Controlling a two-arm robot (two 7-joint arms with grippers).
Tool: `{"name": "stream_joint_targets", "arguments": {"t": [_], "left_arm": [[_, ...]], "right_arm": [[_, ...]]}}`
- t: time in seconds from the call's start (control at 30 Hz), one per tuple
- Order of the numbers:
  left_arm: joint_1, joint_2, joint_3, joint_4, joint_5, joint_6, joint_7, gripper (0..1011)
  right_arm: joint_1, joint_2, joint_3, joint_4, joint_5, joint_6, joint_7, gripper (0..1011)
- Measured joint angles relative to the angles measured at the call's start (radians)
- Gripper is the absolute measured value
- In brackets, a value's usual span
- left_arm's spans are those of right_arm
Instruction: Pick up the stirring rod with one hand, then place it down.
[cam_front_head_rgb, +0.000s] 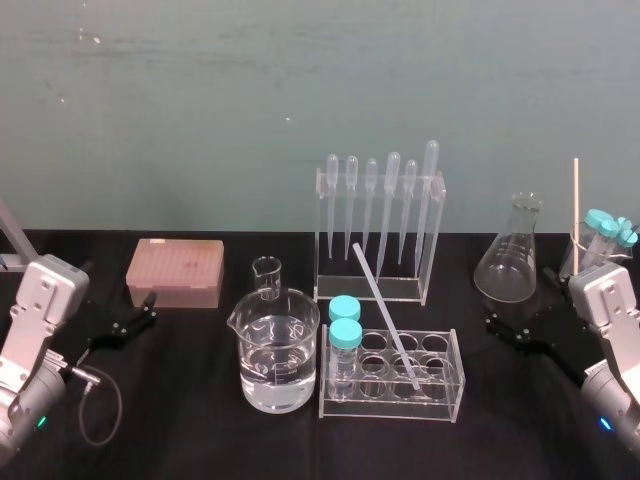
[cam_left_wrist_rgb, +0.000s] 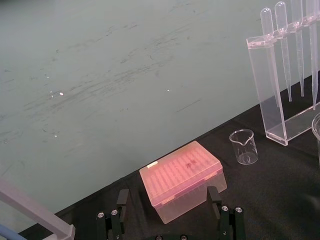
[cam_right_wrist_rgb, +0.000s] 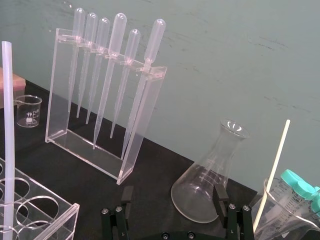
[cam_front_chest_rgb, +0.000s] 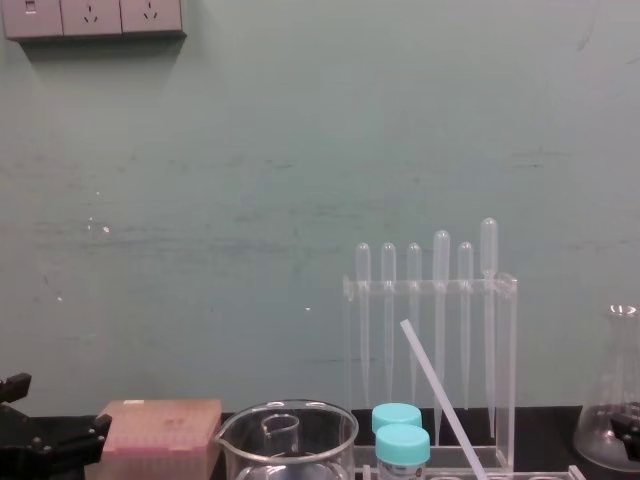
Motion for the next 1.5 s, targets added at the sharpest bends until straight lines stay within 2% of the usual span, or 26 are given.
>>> {"name": "stream_joint_targets", "arguments": {"t": [1.5], "left_arm": [[0.000, 0.000, 0.000, 0.000, 0.000, 0.000, 0.000, 1000]], "right_arm": [[0.000, 0.000, 0.000, 0.000, 0.000, 0.000, 0.000, 1003]]}}
